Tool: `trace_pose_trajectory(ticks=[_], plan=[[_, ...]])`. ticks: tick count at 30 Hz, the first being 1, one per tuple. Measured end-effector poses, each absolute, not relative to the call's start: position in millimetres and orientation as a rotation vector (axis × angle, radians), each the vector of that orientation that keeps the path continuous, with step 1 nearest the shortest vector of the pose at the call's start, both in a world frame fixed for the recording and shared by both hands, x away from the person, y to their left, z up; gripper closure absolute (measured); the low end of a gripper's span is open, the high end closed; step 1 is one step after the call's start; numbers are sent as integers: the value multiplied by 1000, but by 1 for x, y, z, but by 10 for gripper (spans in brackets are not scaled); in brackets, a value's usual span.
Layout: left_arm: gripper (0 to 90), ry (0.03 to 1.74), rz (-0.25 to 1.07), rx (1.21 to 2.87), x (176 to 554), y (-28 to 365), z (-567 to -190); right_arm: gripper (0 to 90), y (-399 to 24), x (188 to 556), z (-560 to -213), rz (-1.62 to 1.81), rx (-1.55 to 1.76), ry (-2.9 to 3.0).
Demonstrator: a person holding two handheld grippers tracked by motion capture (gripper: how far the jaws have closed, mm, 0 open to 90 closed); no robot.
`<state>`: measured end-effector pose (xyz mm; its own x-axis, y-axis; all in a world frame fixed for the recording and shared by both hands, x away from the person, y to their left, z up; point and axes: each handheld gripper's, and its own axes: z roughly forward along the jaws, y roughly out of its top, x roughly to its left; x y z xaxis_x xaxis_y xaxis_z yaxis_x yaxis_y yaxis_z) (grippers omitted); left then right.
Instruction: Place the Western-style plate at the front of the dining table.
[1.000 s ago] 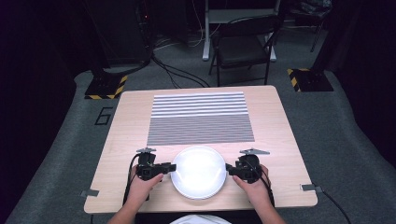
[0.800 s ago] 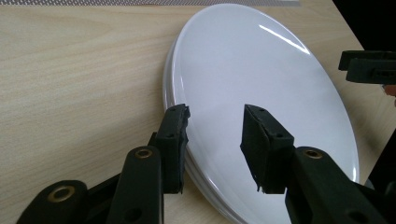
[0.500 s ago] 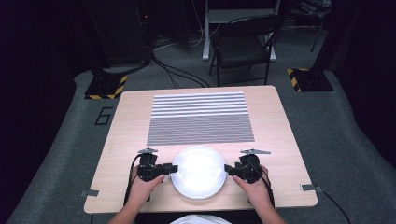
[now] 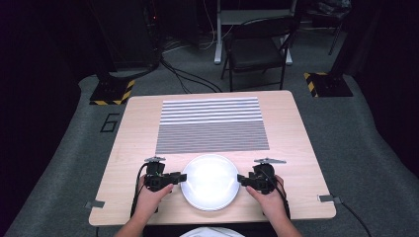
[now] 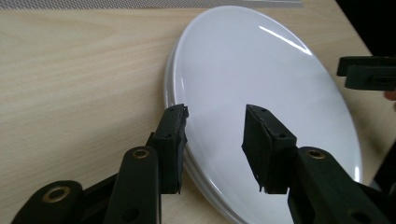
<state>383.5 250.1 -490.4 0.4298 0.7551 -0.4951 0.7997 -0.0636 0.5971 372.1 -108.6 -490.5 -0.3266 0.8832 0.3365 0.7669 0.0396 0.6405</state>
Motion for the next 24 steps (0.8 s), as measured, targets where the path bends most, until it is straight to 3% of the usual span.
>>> trace_pose_trajectory(ticks=[4, 8, 9, 24], plan=[[587, 1322, -90, 1806, 383, 249, -491, 460, -109, 372, -491, 1160, 1742, 2148], [586, 1340, -19, 1825, 382, 247, -489, 459, -109, 372, -491, 1160, 1743, 2148], [586, 1339, -70, 1811, 383, 249, -491, 458, -109, 371, -490, 1164, 1742, 2147], [565, 1321, -111, 1814, 383, 247, -496, 450, -109, 372, -492, 1180, 1748, 2157]])
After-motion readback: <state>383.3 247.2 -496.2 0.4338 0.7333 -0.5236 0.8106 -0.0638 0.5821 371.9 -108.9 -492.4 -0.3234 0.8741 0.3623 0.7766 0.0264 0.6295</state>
